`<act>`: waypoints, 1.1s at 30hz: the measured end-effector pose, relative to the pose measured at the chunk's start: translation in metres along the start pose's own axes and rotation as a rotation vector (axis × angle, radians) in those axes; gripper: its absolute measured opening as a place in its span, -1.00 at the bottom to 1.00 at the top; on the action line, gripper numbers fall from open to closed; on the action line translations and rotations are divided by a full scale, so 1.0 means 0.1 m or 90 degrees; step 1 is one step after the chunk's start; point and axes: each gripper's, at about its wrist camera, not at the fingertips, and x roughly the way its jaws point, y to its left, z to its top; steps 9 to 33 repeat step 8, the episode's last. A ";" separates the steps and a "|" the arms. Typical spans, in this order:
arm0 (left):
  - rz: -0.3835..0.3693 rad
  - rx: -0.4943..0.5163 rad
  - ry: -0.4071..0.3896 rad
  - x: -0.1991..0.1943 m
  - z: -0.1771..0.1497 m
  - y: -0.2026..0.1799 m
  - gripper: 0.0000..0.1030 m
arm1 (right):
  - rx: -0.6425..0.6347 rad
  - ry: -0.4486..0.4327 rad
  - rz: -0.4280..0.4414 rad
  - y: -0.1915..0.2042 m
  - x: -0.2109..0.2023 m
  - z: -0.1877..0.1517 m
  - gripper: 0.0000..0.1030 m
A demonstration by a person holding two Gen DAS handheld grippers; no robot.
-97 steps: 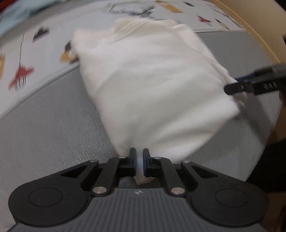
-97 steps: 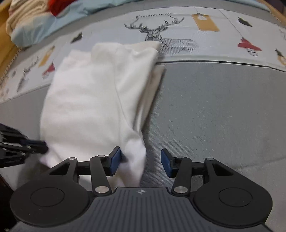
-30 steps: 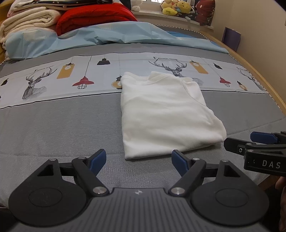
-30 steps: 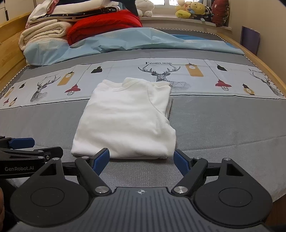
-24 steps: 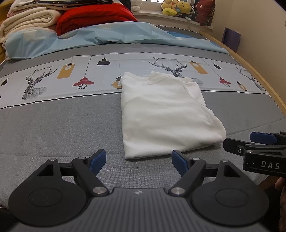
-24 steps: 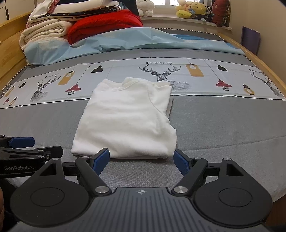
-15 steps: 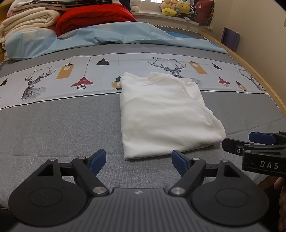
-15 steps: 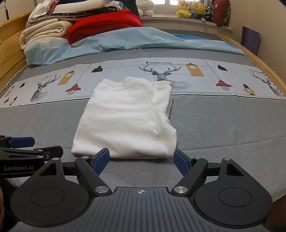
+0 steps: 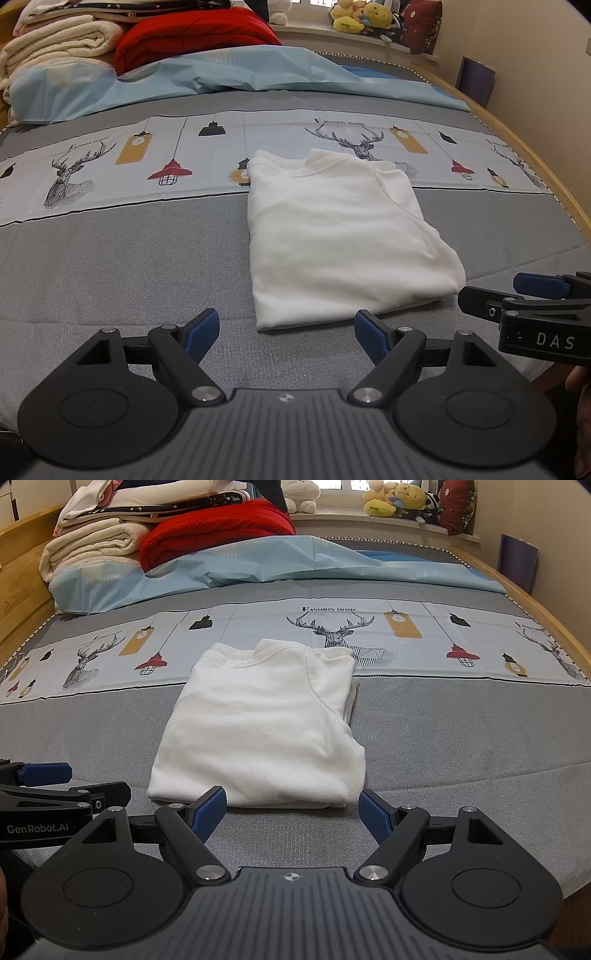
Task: Fold small clothes
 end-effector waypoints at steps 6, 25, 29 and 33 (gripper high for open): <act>0.001 0.001 -0.002 0.00 -0.01 0.00 0.64 | -0.001 0.000 0.000 0.00 0.00 0.00 0.55; 0.001 0.000 -0.002 0.00 -0.01 0.01 0.64 | 0.000 0.000 0.000 0.00 0.00 0.00 0.55; 0.001 0.000 -0.002 0.00 -0.01 0.01 0.64 | 0.000 0.000 0.000 0.00 0.00 0.00 0.55; 0.001 0.000 -0.002 0.00 -0.01 0.01 0.64 | 0.000 0.000 0.000 0.00 0.00 0.00 0.55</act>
